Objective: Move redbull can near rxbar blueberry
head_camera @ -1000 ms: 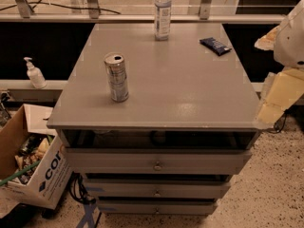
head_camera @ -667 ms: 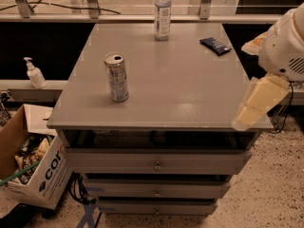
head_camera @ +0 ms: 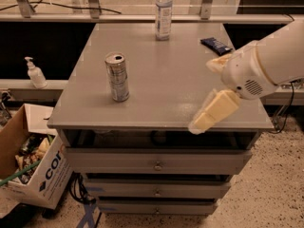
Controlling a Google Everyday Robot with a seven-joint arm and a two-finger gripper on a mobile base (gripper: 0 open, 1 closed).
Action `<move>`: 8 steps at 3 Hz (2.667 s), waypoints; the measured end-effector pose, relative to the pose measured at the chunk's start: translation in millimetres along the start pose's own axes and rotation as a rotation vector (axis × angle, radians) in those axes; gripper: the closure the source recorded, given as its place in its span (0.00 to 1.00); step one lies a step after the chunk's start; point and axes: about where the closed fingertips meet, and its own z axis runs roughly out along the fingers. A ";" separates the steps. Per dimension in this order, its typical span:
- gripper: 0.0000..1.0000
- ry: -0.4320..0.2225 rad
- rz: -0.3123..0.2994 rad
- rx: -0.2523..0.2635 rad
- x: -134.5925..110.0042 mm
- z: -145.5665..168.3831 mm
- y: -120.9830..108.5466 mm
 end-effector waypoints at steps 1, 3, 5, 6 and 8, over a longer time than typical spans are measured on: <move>0.00 -0.159 0.069 -0.070 -15.0 34.9 -1.8; 0.00 -0.324 0.141 -0.147 -36.8 57.9 -2.0; 0.00 -0.453 0.144 -0.078 -63.2 92.3 -11.5; 0.00 -0.540 0.130 -0.067 -87.9 119.4 -18.0; 0.00 -0.641 0.126 -0.094 -120.0 174.3 -16.9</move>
Offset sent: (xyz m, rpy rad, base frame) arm 0.0467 0.0763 -0.0265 0.5841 0.1133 0.0369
